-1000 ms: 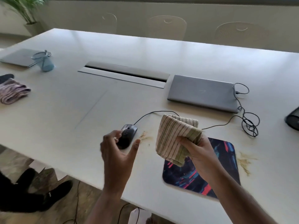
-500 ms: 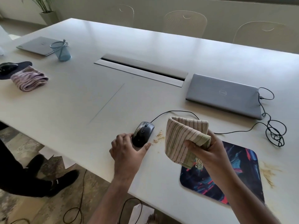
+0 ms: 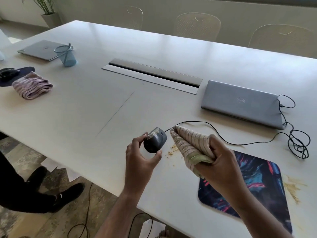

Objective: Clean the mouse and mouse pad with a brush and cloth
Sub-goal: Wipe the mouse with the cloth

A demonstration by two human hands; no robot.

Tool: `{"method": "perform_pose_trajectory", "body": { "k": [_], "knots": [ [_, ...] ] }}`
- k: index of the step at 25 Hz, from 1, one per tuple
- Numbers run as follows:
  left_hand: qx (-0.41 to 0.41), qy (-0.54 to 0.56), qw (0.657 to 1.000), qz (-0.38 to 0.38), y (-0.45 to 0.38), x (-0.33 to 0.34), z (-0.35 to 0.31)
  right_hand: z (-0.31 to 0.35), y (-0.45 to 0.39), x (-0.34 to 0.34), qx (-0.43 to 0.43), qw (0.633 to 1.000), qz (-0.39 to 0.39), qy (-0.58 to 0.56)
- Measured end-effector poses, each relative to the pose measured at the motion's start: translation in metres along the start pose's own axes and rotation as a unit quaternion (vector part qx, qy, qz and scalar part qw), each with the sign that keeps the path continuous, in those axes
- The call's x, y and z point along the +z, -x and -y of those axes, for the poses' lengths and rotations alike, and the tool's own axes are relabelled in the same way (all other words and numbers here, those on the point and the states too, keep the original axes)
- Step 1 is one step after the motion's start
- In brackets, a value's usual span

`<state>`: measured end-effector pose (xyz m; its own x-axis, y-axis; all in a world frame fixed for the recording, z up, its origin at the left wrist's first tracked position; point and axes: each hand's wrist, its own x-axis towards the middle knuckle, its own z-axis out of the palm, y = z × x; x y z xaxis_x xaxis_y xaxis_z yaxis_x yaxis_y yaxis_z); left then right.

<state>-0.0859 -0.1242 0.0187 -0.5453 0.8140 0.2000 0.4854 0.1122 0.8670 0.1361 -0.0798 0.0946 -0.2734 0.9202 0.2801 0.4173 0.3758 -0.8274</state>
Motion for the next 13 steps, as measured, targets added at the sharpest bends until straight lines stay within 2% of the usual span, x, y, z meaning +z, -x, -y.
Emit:
{"method": "perform_pose_trajectory", "body": {
  "k": [2,5,9,10,13],
  "knots": [
    [0.028,0.031,0.999,0.006,-0.003,-0.004,-0.008,0.018,-0.003,0.008,-0.079,0.995,0.0,0.068],
    [0.052,0.046,0.998,0.006,-0.007,-0.007,-0.017,0.033,-0.01,0.02,-0.191,0.976,0.03,0.103],
    [0.078,0.068,0.995,0.008,-0.011,-0.013,-0.025,0.041,-0.01,0.039,-0.294,0.934,0.085,0.185],
    [0.093,0.11,0.989,0.017,-0.01,-0.015,-0.028,0.042,-0.008,0.043,-0.314,0.922,0.093,0.208],
    [0.057,0.259,0.963,0.04,-0.011,-0.023,-0.041,0.041,-0.001,0.055,-0.335,0.9,0.109,0.259]
  ]
}}
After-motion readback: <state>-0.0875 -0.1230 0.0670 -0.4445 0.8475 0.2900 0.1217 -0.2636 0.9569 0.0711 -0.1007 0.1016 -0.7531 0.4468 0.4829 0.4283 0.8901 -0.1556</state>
